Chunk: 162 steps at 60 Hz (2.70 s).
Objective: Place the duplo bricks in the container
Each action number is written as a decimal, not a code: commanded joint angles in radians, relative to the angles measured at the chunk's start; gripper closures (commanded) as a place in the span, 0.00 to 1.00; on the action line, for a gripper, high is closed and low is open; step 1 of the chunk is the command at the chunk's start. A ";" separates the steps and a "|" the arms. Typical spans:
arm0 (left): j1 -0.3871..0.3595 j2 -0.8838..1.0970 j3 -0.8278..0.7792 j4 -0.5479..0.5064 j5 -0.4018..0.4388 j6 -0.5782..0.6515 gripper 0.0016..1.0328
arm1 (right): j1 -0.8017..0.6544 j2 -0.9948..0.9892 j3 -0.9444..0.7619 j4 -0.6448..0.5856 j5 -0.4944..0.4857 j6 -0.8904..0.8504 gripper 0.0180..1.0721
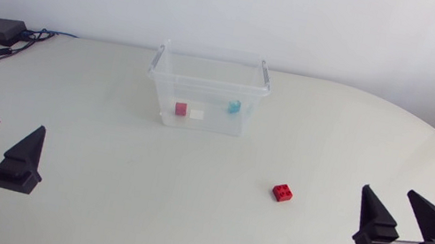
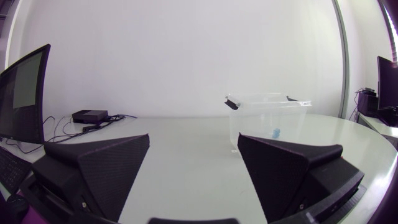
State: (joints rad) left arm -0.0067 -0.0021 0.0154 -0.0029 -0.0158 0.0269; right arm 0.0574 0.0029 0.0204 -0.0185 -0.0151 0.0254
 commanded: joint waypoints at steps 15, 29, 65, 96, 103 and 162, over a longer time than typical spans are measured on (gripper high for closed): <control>0.007 -0.012 -0.014 -0.002 -0.006 0.010 0.04 | 0.030 0.031 -0.014 -0.005 -0.002 -0.058 0.04; 0.007 -0.012 -0.014 -0.002 -0.006 0.010 0.04 | 0.039 0.054 0.055 -0.121 -0.019 -0.131 0.05; 0.007 -0.012 -0.014 -0.002 -0.006 0.010 0.04 | 0.055 0.655 0.443 -0.270 -0.102 -0.162 0.05; 0.007 -0.012 -0.014 -0.002 -0.006 0.010 0.04 | 0.177 1.217 0.671 -0.396 -0.098 -0.133 0.05; 0.007 -0.012 -0.014 -0.002 -0.006 0.010 0.04 | 0.186 1.312 0.714 -0.396 -0.098 -0.142 0.05; 0.007 -0.012 -0.014 -0.002 -0.006 0.010 0.04 | 0.229 1.738 0.886 -0.342 -0.029 -0.128 0.09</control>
State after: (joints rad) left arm -0.0067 -0.0021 0.0154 -0.0029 -0.0158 0.0269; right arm 0.2798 1.7138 0.8810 -0.3614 -0.0547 -0.1127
